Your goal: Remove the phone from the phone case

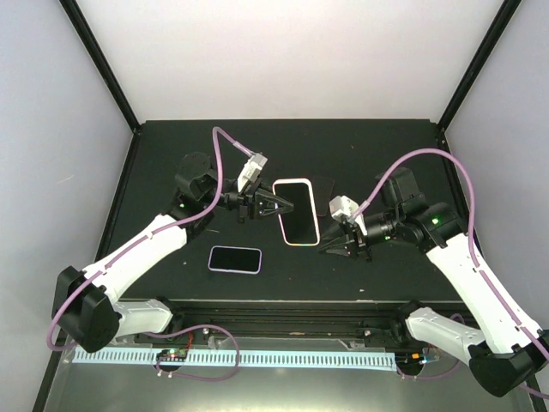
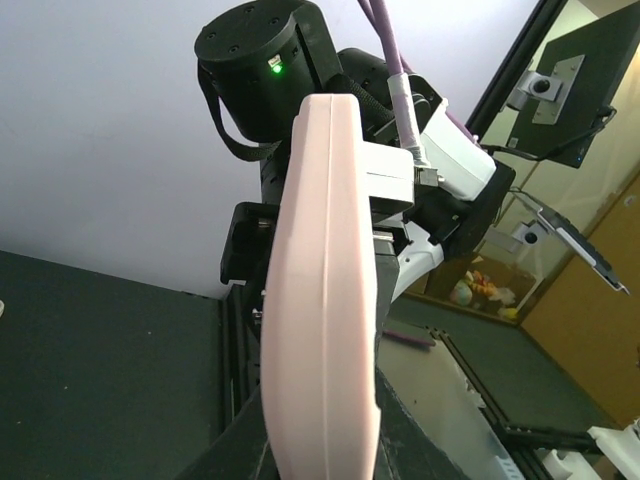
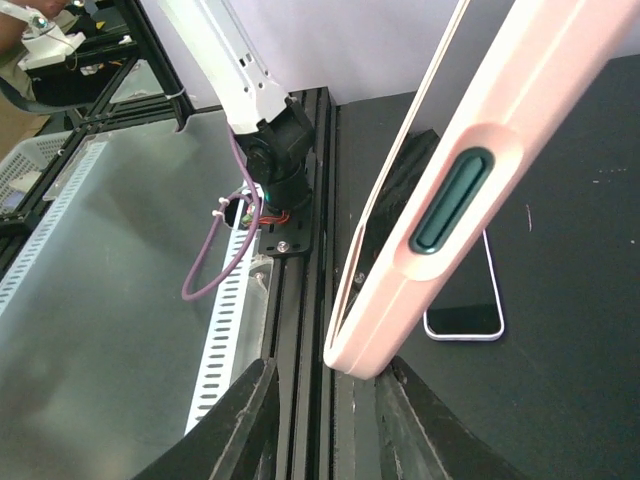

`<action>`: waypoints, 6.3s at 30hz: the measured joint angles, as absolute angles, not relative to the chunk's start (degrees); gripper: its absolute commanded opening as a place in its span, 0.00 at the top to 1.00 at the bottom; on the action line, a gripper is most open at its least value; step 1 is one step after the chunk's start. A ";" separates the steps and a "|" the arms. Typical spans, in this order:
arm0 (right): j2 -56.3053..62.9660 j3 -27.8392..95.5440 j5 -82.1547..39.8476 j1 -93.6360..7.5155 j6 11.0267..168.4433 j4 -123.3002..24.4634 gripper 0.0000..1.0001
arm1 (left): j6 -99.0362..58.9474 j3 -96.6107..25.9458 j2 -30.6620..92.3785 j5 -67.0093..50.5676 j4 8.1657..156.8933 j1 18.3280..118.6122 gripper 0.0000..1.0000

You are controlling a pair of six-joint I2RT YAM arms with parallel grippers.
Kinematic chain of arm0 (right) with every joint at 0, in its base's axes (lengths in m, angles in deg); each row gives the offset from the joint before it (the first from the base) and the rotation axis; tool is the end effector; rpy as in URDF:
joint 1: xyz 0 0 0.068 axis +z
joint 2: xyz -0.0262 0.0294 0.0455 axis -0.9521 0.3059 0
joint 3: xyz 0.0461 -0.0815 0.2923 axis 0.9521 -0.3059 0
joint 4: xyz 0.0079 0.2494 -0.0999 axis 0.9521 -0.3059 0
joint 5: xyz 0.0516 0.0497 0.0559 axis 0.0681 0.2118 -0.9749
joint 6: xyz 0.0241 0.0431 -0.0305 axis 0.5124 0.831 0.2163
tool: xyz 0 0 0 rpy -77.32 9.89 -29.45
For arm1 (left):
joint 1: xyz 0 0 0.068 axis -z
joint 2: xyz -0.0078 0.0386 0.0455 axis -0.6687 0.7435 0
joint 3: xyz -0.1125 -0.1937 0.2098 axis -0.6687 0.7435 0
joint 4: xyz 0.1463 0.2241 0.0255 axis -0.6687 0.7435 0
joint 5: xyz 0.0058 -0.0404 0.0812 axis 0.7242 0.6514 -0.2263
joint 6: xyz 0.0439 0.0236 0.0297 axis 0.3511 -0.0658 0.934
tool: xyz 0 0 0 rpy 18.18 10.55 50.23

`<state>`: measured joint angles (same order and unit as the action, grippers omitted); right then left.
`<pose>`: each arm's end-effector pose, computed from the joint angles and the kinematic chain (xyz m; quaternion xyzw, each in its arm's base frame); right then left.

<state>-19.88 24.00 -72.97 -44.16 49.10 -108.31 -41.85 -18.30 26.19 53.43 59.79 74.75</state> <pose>0.1263 0.1077 0.3865 -0.5614 0.6196 0.4532 0.3090 0.2042 -0.1780 0.3998 0.4337 0.5332 -0.6518 0.3205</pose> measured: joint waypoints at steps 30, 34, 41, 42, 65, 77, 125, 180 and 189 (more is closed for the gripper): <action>-19.62 25.11 -70.11 -43.65 42.74 -112.28 0.66 | -38.99 -18.45 26.80 55.85 63.31 77.37 0.99; -19.62 25.11 -70.40 -43.54 43.92 -111.98 0.66 | -37.85 -18.80 26.83 55.61 64.95 77.37 0.98; -19.58 25.11 -70.42 -42.60 46.19 -110.60 0.59 | -36.93 -19.19 26.83 55.26 65.69 77.37 0.98; -19.56 25.11 -70.42 -42.36 46.43 -110.40 0.61 | -36.89 -19.19 26.83 55.18 65.83 77.37 0.98; -19.43 25.83 -68.89 -39.00 37.23 -111.83 0.79 | -44.04 -19.50 28.36 58.56 61.17 78.05 0.99; -20.23 26.18 -65.61 -38.41 33.80 -112.81 0.83 | -44.54 -19.50 28.71 58.98 59.53 79.38 0.98; -19.62 30.27 -46.61 -43.63 58.12 -104.04 0.57 | -42.94 -21.16 29.30 50.63 55.73 78.53 0.99; -24.63 3.32 -37.37 -49.31 100.35 -86.89 0.99 | -33.44 -5.42 22.54 -19.53 67.75 98.24 0.31; -20.26 -7.52 -36.39 -57.84 107.43 -85.51 0.99 | -24.37 -7.39 40.64 -31.05 67.40 108.84 0.26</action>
<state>-20.26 -7.52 -36.39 -57.84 107.43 -85.51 -24.37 -7.39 40.64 -31.05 67.40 108.84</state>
